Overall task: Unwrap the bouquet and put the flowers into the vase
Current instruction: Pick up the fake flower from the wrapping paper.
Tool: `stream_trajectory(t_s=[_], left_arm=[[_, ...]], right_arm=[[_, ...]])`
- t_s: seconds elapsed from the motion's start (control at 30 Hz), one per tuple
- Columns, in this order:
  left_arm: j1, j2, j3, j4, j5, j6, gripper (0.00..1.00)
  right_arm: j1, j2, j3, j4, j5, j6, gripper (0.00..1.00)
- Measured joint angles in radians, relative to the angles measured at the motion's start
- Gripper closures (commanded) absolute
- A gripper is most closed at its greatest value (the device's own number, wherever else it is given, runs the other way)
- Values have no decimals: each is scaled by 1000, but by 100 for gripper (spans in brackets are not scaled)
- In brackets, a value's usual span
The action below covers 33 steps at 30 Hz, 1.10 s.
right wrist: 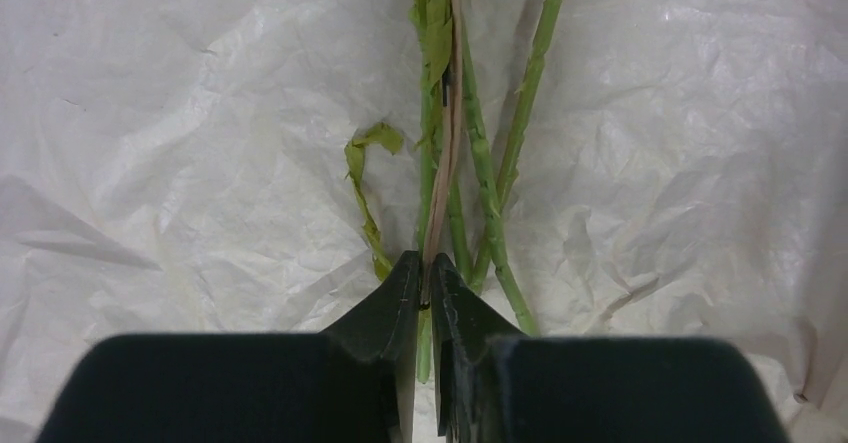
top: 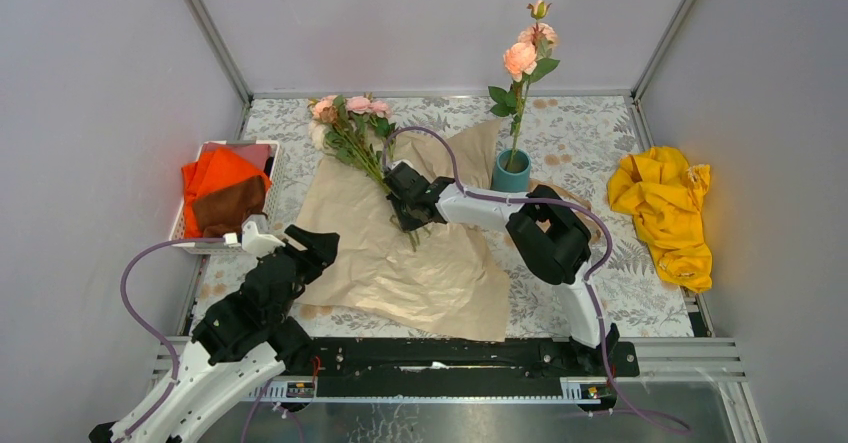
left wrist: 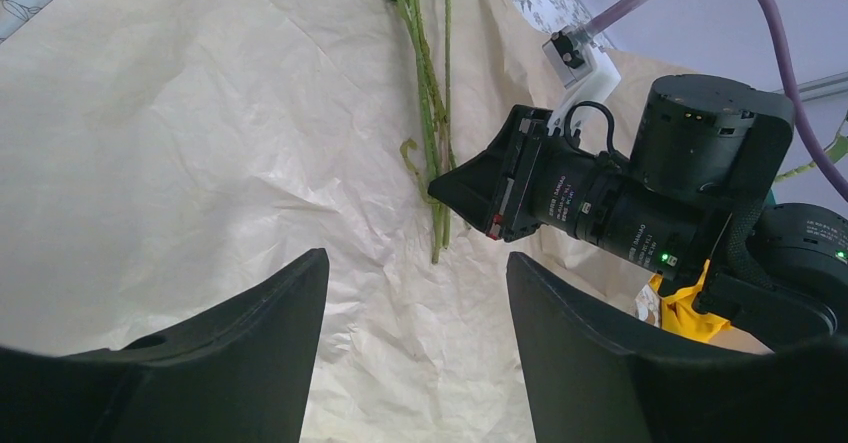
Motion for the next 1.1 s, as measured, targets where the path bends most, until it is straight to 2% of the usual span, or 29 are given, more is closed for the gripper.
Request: stream_trajectory(t_s=[0.1, 0.37, 0.7, 1.1], left_arm=[[0, 0, -2, 0, 0, -1, 27], [0, 1, -11, 3, 21, -5, 26], [0, 91, -48, 67, 87, -6, 24], [0, 130, -66, 145, 117, -7, 16]], right_arm=[[-1, 0, 0, 0, 0, 0, 100], [-2, -28, 1, -12, 9, -8, 100], [-3, -241, -31, 1, 39, -30, 100], [-3, -252, -83, 1, 22, -38, 100]])
